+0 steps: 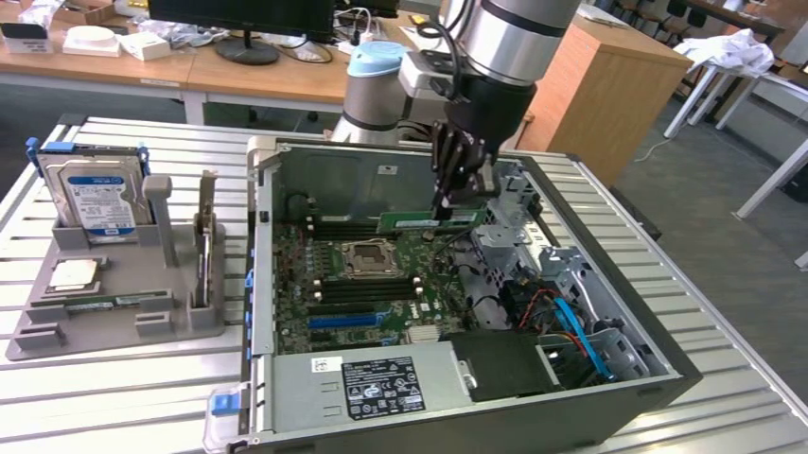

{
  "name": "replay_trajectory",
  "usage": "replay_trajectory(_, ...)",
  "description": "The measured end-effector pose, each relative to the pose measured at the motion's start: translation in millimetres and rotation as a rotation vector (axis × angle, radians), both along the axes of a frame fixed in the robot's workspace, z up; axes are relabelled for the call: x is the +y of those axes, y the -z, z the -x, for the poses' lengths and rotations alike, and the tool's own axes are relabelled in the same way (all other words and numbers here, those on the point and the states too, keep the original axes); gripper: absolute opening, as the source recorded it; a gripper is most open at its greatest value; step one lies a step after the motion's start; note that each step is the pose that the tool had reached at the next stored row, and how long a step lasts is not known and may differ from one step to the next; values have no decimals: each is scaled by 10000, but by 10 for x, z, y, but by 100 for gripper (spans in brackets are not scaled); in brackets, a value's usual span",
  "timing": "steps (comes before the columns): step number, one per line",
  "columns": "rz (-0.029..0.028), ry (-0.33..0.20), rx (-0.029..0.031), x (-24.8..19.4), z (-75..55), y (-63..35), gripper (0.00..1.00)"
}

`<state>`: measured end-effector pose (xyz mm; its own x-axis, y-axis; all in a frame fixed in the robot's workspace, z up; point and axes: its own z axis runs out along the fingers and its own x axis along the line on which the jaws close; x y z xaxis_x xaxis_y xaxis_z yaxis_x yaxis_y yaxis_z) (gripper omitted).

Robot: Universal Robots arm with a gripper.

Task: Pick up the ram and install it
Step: 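Insert the ram into the slot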

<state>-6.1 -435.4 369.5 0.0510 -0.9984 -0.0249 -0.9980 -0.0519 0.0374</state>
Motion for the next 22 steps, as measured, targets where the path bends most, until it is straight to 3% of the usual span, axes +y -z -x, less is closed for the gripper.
replay_trajectory(22, 0, 0, -1, 0, 0, 131, 12)
